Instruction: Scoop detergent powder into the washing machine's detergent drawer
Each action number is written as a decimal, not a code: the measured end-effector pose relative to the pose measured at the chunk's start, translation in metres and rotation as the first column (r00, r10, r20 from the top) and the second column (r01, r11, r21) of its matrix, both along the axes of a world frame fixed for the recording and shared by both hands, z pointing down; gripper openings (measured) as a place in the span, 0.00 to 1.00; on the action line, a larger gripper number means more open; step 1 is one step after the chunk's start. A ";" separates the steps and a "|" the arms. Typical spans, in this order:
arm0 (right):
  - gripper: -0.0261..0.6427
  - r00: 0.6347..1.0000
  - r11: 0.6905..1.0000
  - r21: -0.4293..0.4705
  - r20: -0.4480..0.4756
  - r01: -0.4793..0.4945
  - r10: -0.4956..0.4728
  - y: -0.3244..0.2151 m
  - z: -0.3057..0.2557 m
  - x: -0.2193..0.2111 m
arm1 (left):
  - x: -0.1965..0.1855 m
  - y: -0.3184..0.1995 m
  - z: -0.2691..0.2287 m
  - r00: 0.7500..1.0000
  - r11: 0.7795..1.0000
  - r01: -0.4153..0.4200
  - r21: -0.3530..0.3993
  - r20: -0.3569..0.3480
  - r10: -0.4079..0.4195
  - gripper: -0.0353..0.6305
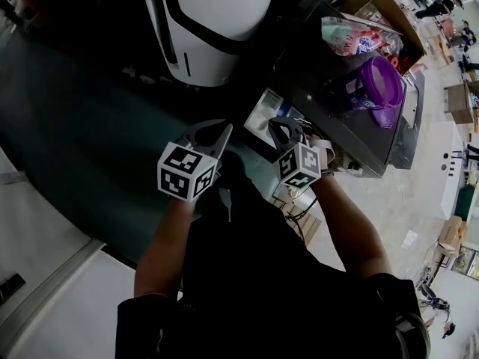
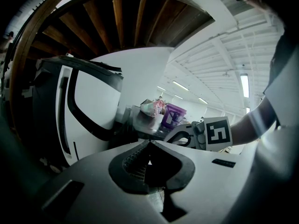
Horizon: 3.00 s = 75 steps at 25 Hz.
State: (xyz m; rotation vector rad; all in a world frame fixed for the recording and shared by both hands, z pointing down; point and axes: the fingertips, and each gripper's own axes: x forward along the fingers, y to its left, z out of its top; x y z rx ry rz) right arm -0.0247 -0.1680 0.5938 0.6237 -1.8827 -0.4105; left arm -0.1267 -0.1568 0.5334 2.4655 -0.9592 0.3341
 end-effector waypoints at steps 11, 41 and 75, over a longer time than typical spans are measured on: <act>0.07 0.999 0.998 0.058 -0.046 0.015 -0.013 0.006 0.000 -0.001 | -0.001 0.007 -0.002 1.000 1.000 -0.013 0.004 -0.004 0.013 0.06; 0.07 0.980 0.997 -0.014 0.185 -0.074 0.075 0.014 -0.026 -0.008 | 0.014 0.018 -0.042 1.000 0.999 -0.009 0.045 0.016 0.008 0.06; 0.07 0.152 0.914 -0.365 0.908 -0.175 0.391 -0.002 -0.227 0.165 | 0.081 -0.023 -0.179 0.998 0.962 0.020 0.273 0.055 -0.036 0.06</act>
